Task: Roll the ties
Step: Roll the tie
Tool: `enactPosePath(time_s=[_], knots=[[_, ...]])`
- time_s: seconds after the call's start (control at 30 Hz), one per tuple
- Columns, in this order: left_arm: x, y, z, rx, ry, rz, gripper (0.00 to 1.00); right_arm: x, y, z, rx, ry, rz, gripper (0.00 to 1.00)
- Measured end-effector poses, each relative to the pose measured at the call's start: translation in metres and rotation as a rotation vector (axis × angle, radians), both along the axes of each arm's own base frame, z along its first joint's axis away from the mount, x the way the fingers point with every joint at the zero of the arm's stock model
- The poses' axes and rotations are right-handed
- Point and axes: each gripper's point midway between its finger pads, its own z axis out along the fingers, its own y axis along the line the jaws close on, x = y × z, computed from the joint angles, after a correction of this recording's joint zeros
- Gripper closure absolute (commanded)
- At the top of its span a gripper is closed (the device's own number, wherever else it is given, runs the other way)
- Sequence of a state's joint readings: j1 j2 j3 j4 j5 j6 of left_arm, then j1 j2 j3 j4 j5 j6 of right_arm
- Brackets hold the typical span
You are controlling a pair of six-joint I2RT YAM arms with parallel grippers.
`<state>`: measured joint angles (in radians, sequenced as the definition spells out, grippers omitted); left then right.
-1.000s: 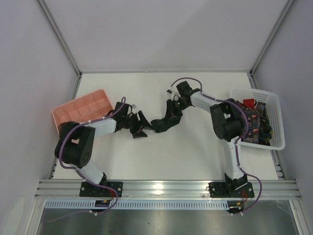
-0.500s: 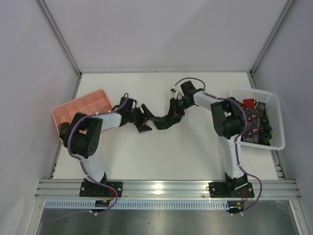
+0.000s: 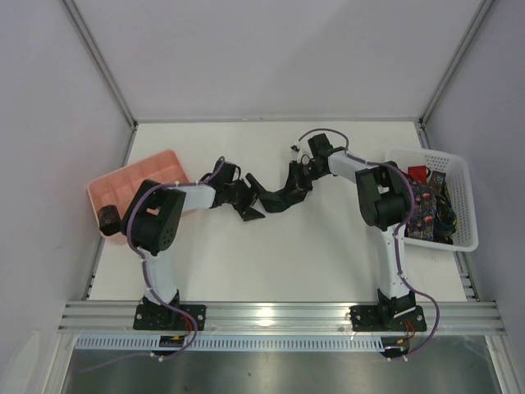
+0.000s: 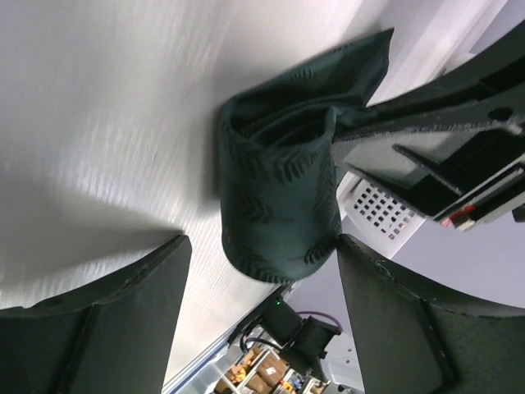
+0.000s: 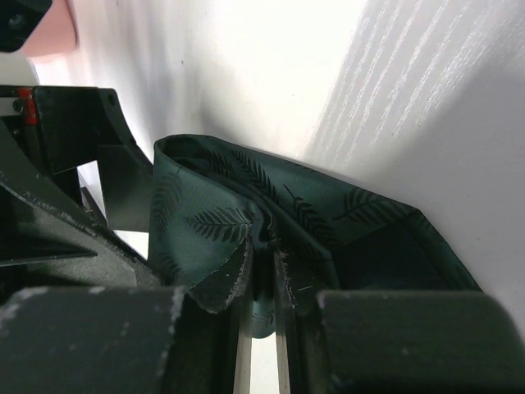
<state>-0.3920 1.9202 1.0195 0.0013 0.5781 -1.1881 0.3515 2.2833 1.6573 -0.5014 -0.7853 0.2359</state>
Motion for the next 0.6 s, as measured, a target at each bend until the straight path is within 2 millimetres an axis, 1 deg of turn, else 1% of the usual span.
enactPosePath(time_s=[0.2, 0.43, 0.53, 0.6], knots=[[0.012, -0.005, 0.0, -0.006, 0.008, 0.021, 0.22, 0.001, 0.001, -0.001, 0.013, 0.008, 0.004, 0.91], [0.019, -0.01, -0.002, -0.025, 0.027, 0.033, 0.23, 0.001, 0.002, -0.001, 0.016, 0.012, 0.004, 0.92], [0.023, -0.014, -0.002, -0.051, 0.037, 0.033, 0.26, 0.001, 0.002, -0.002, 0.017, 0.014, 0.004, 0.92], [0.026, -0.017, -0.003, -0.06, 0.041, 0.027, 0.26, 0.002, 0.002, -0.002, 0.017, 0.014, 0.003, 0.92]])
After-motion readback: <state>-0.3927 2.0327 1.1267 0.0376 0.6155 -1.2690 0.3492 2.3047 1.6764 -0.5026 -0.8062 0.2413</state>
